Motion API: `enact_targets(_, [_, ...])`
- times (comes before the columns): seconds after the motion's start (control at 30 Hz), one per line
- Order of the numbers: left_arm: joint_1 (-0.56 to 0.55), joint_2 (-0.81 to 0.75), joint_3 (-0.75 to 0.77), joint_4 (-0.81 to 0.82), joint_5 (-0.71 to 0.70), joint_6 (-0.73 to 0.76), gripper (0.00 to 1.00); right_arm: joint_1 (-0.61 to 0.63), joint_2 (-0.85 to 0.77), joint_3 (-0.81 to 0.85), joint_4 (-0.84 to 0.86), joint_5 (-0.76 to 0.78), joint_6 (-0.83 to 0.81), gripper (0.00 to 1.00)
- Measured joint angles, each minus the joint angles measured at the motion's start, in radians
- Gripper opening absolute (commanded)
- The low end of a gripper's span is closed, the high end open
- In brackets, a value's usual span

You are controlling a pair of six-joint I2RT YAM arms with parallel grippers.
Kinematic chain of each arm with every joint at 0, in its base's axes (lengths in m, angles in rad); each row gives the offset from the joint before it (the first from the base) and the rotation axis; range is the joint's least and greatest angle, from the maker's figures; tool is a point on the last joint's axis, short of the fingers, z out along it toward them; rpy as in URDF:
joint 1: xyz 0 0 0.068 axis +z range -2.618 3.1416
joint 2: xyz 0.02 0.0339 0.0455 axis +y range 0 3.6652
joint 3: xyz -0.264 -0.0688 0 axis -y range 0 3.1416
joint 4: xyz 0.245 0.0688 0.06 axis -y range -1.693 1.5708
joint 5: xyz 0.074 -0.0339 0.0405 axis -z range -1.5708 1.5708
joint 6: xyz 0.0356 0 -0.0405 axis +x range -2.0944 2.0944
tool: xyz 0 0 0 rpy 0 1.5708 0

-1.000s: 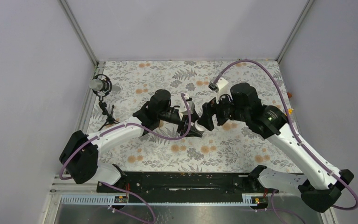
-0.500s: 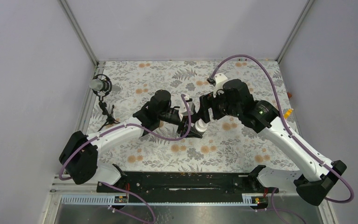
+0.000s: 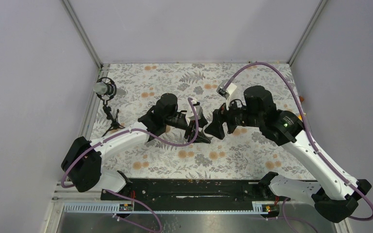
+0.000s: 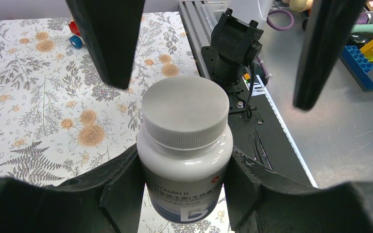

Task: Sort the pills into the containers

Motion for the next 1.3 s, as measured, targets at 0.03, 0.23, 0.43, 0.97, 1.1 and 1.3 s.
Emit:
enact_targets(0.03, [0.000,0.000,0.000,0.000,0.002,0.000,0.00,0.000,0.010,0.000,-0.007,-0.014,-0.014,0.74])
enact_targets(0.23, [0.000,0.000,0.000,0.000,0.010,0.000,0.00,0.000,0.061,0.000,-0.042,-0.027,-0.056,0.58])
enact_targets(0.43, [0.001,0.000,0.000,-0.006,-0.009,0.001,0.00,0.021,0.077,0.001,-0.047,0.032,-0.058,0.28])
enact_targets(0.97, [-0.005,-0.007,-0.086,0.152,-0.439,-0.111,0.00,0.076,0.122,-0.066,0.114,0.559,0.503,0.82])
enact_targets(1.1, [-0.005,-0.020,-0.109,0.156,-0.459,-0.118,0.00,0.060,0.089,-0.088,0.160,0.581,0.486,0.87])
enact_targets(1.3, [-0.005,-0.021,-0.113,0.151,-0.389,-0.106,0.00,0.022,-0.022,-0.103,0.172,0.419,0.287,0.83])
